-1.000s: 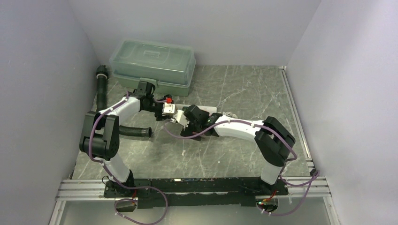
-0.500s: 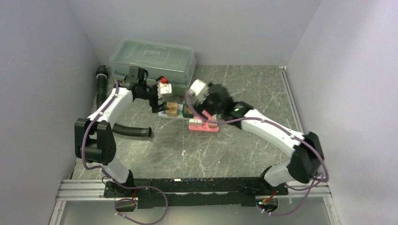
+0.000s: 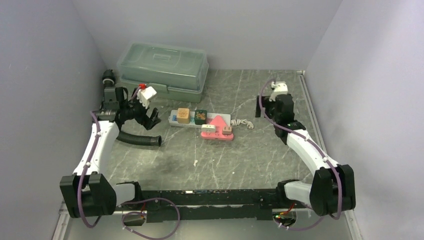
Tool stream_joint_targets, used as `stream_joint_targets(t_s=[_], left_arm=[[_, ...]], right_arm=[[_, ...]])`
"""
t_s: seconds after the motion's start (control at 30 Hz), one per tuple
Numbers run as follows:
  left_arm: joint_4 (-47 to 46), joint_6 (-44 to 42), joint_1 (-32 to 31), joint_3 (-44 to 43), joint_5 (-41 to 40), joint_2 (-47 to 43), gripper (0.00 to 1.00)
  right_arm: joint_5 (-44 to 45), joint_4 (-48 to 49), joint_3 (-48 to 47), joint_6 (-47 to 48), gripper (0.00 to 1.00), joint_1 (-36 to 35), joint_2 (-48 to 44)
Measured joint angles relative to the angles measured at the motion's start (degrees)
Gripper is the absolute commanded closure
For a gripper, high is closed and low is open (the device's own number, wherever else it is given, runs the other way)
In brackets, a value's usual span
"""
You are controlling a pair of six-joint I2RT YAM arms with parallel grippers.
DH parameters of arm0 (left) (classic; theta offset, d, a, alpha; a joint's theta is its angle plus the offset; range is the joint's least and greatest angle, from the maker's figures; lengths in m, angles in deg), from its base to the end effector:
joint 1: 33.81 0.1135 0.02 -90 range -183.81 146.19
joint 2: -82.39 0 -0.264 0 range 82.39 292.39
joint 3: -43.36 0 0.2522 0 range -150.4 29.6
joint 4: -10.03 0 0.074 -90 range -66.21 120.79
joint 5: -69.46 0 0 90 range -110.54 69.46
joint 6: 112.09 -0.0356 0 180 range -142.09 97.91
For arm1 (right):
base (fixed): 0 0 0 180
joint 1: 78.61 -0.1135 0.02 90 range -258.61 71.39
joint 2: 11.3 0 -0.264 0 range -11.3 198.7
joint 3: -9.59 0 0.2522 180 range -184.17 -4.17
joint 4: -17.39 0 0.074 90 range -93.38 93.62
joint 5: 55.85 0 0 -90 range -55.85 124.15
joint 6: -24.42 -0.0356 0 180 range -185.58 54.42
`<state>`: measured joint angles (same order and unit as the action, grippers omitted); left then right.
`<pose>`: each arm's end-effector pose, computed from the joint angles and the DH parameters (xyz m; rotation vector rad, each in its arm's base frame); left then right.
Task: Insert the plug
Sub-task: Reset both arms
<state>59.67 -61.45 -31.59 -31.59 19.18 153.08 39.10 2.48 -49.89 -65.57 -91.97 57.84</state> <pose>0.2561 -0.0128 0.3092 0.9895 1.9419 -0.4140 0.2675 0.0604 0.2724 -0.1775 1.9906 0.0634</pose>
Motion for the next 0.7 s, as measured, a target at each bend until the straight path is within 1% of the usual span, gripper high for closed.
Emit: stream_joint_targets(t_s=[0.1, 0.23, 0.3, 0.4, 0.53, 0.7], left_arm=[[-6.56, 5.70, 3.10, 5.88, -1.92, -1.99, 0.00], [-14.95, 13.73, 6.45, 13.70, -5.20, -0.26, 0.00], [-18.71, 16.83, 7.78, 15.69, -5.84, 1.84, 0.00], [-26.71, 22.43, 10.32, 18.14, -6.27, 5.99, 0.00], [-40.33, 28.63, 13.03, 22.23, -7.85, 10.71, 0.00], [-58.01, 34.99, 13.46, 29.57, -9.20, 14.80, 0.00]], right_arm=[[2.34, 5.57, 6.21, -4.37, 0.00, 5.86, -0.39], [6.08, 10.78, 11.21, -8.33, 0.00, 11.10, 0.07], [7.61, 14.21, 12.83, -9.38, 0.00, 12.13, 0.85], [9.01, 19.28, 15.34, -10.54, 0.00, 12.76, 2.45], [10.62, 26.03, 19.17, -10.58, 0.00, 13.62, 5.53], [12.07, 35.30, 24.04, -10.12, 0.00, 15.80, 8.24]])
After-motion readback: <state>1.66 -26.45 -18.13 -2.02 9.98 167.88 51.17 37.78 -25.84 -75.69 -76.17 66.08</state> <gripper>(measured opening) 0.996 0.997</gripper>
